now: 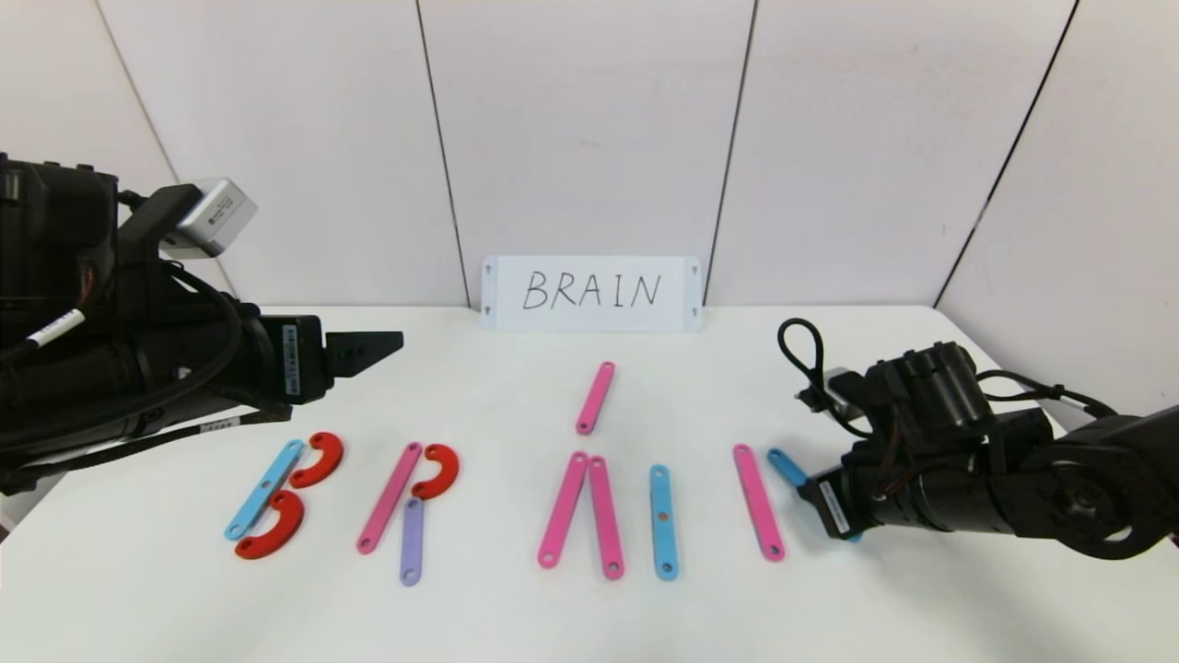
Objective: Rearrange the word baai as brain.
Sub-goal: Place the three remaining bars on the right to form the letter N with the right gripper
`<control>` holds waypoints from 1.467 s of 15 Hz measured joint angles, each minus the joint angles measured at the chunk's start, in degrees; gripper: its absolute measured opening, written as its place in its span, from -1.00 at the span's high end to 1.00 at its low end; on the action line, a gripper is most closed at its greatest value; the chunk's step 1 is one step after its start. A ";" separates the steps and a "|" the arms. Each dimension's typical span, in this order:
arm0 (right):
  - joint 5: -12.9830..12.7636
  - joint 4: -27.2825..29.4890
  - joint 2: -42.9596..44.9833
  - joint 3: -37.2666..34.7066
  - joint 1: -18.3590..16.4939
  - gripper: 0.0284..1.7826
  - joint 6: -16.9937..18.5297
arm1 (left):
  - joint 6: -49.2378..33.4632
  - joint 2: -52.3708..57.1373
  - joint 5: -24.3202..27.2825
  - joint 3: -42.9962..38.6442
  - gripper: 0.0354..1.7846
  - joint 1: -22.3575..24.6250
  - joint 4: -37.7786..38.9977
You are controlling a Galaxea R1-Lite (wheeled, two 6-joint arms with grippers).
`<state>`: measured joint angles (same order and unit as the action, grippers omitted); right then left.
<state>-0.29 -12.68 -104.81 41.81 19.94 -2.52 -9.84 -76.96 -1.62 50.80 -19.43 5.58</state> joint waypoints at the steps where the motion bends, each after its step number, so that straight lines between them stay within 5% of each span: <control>1: 0.09 -0.38 -0.12 -0.02 -0.18 0.70 -0.80 | 0.00 -0.02 0.00 -0.02 -0.93 0.00 0.00; 7: 2.85 -1.01 -0.43 -0.15 -1.12 0.70 -2.74 | -0.02 -0.05 0.00 0.00 -0.93 0.01 0.00; 22: 3.13 -2.36 -2.38 0.05 -0.10 0.63 -3.32 | 0.00 -0.05 0.00 0.09 -0.93 0.00 0.00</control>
<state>2.84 -15.04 -107.19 41.86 19.85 -5.84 -9.84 -77.01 -1.62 50.88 -19.43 5.58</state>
